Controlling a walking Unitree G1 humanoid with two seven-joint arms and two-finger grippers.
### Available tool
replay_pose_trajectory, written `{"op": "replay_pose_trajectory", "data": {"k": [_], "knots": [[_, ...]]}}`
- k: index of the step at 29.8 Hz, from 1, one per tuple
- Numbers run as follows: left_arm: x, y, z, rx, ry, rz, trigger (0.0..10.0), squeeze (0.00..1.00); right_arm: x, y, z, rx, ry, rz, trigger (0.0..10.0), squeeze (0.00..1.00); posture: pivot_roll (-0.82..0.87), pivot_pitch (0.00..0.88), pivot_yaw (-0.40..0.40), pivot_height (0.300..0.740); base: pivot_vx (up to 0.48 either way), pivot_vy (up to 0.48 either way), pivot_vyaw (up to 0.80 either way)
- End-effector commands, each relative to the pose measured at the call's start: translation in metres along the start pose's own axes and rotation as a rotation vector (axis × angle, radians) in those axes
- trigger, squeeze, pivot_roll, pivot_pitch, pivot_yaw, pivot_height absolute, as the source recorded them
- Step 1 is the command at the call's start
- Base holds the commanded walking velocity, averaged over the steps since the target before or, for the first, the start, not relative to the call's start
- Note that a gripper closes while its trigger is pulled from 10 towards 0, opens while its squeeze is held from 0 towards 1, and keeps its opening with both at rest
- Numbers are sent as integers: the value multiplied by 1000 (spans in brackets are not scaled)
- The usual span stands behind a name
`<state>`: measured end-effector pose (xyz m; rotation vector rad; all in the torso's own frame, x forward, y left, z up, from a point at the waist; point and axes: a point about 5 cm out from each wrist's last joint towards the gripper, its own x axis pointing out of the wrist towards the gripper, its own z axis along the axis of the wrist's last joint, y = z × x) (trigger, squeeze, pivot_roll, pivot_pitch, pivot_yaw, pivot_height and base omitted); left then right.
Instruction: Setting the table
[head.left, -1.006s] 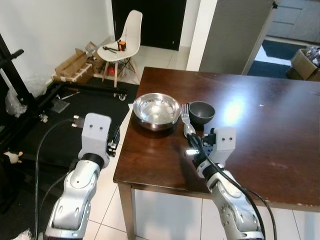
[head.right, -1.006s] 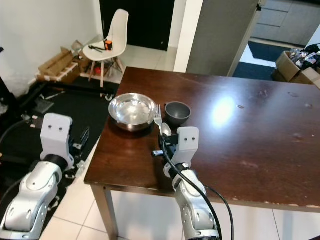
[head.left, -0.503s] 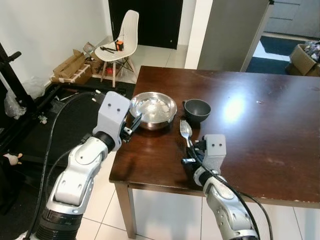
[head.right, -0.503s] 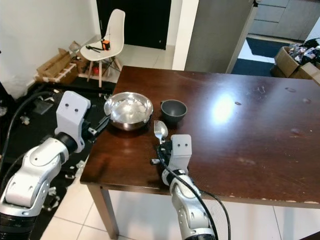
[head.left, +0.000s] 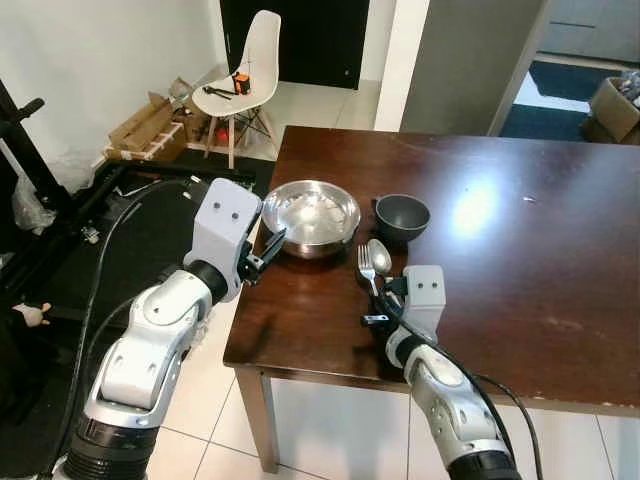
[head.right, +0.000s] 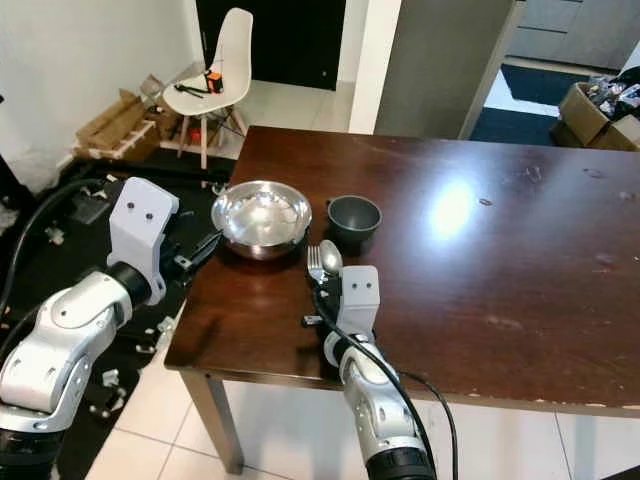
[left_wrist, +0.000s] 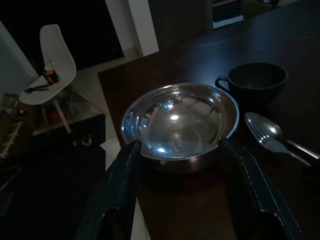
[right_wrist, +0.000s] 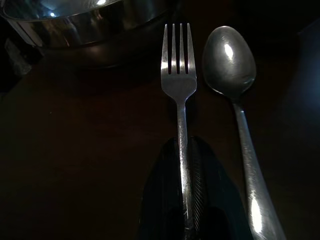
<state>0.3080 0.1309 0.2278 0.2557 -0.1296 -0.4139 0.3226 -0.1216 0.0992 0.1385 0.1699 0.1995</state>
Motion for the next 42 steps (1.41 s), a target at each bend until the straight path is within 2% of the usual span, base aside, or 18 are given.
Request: {"op": "replay_pose_trajectory", "data": {"k": [1,7,18,19,21,22,25,26,27,28,29,30,31,32,41,42], "knots": [[-3,0,-2,-11,12,-3,10000,0,0,-2,-3,22,16,-5,10000,0,95,75,77,740,0,0,0],[-6,-1,0,-16,17,-3,10000,0,3,-6,-2,47,18,-11,10000,0,101,83,79,740,0,0,0],[-8,1,1,-16,25,3,10000,0,9,-4,-2,47,15,0,10000,0,116,90,82,740,0,0,0],[-8,1,2,-16,25,4,10000,0,9,-4,-2,48,15,2,10000,71,118,91,82,740,0,0,0],[-8,1,2,-16,25,5,10000,0,9,-3,-2,48,15,3,10000,71,118,91,82,740,0,0,0],[-8,1,2,-17,25,6,10000,0,10,-3,-1,47,15,3,10000,161,118,92,81,740,0,0,0],[-8,1,2,-18,27,9,10000,0,11,-4,0,46,12,4,10000,192,119,92,80,740,0,0,0],[-8,0,2,-18,27,10,10000,0,11,-5,0,45,11,4,10000,231,119,92,81,740,0,0,0],[-8,0,2,-19,28,10,10000,0,11,-5,0,45,11,5,10000,376,119,92,81,740,0,0,0],[-8,0,2,-20,28,11,10000,0,12,-5,0,43,10,5,10000,678,119,92,80,740,0,0,0],[-8,0,2,-20,28,11,10000,0,12,-6,1,41,9,5,10000,678,119,92,80,740,0,0,0],[-8,0,2,-21,28,11,10000,0,12,-6,1,40,8,5,10000,839,118,92,80,740,0,0,0],[-8,0,2,-21,28,11,10000,0,12,-6,1,39,8,6,10000,839,118,91,79,740,0,0,0],[-8,0,2,-21,28,12,10000,0,13,-7,2,38,7,5,10000,1000,117,91,79,740,0,0,0],[-7,-1,2,-25,28,15,10000,0,13,-8,6,31,-9,5,10000,1000,108,90,74,740,0,0,0],[-6,-1,2,-27,28,16,10000,0,12,-8,8,30,-15,4,10000,94,101,88,69,740,0,0,0]]}}
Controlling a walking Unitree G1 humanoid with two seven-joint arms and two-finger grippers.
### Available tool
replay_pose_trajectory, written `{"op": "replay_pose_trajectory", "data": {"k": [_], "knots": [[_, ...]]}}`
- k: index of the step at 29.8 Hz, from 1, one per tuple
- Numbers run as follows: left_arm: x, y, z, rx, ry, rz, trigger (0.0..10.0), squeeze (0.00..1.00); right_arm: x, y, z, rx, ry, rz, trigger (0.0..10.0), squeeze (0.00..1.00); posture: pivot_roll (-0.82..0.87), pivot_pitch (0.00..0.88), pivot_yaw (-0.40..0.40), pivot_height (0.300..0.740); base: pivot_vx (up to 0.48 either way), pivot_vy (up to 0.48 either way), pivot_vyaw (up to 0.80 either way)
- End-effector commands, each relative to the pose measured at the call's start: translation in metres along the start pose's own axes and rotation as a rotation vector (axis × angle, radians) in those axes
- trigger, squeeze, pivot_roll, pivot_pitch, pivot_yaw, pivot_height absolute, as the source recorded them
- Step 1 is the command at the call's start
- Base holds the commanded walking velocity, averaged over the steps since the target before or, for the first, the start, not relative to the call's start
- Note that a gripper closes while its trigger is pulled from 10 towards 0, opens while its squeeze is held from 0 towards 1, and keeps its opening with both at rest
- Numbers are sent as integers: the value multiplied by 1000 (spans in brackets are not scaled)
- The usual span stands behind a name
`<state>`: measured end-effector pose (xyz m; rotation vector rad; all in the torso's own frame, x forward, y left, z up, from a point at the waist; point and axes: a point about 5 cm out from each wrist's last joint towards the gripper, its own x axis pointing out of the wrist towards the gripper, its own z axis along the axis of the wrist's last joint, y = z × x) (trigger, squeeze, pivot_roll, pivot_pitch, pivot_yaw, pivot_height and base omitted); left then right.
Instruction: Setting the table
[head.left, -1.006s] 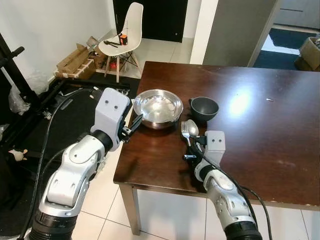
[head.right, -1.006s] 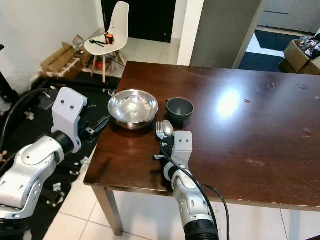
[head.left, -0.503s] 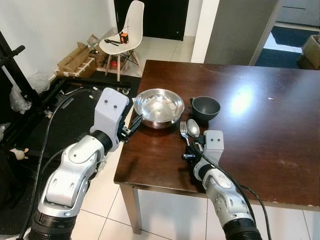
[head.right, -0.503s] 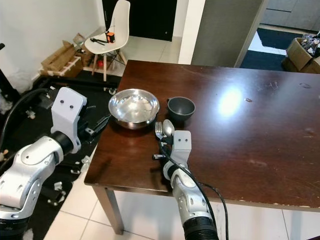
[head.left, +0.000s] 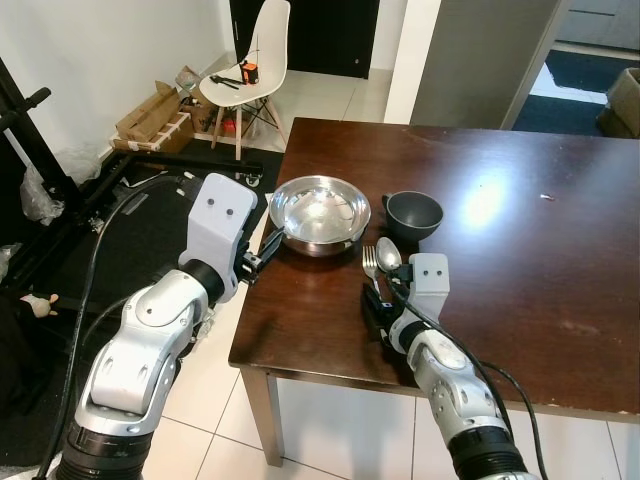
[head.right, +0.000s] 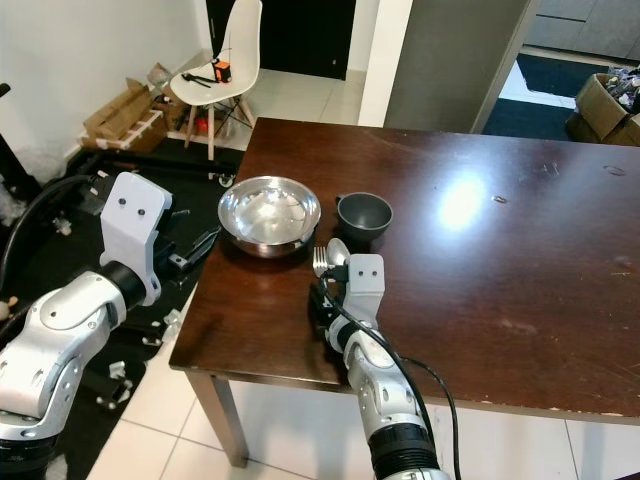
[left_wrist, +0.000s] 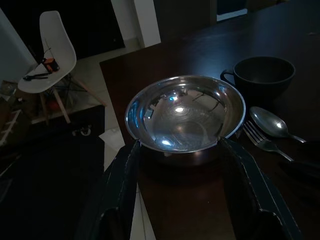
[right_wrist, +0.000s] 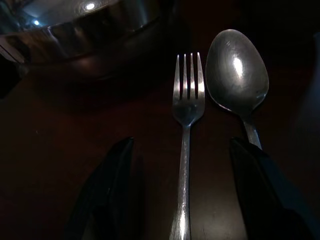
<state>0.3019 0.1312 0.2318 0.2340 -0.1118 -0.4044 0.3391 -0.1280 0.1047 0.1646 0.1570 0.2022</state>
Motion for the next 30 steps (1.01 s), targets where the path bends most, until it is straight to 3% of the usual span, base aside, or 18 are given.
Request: {"op": "replay_pose_trajectory", "data": {"k": [1,7,11,13,14,20,23,24,30], "knots": [[-1,0,-3,-4,14,8,10000,0,-4,0,1,6,-9,-4,10000,0,100,87,69,740,0,0,0],[0,-1,-4,-9,12,11,10000,0,-11,1,6,-6,-37,-4,10000,0,87,85,62,740,0,0,0],[2,-1,-6,-24,6,17,10000,0,-38,20,21,-30,-125,41,10000,0,40,70,56,740,0,0,0],[2,-1,-6,-24,6,17,10000,0,-38,20,21,-30,-125,41,10000,0,40,70,56,740,0,0,0],[5,-3,-7,-38,0,18,10000,0,-51,29,25,-60,-169,56,10000,0,15,54,54,740,0,0,0],[6,-8,-11,-88,-5,16,10000,0,-65,28,31,-108,-263,28,10000,0,-14,31,59,740,0,0,0],[-4,-9,-17,-123,4,27,10000,0,-75,22,40,-118,-315,-17,10000,0,-38,9,76,740,0,0,0],[-14,-5,-22,-141,14,62,10000,0,-82,17,47,-140,-345,-51,10000,0,-46,5,82,740,0,0,0],[-39,8,-45,-151,64,205,10000,0,-89,3,52,-188,-338,-109,10000,0,-59,0,76,740,0,0,0]]}}
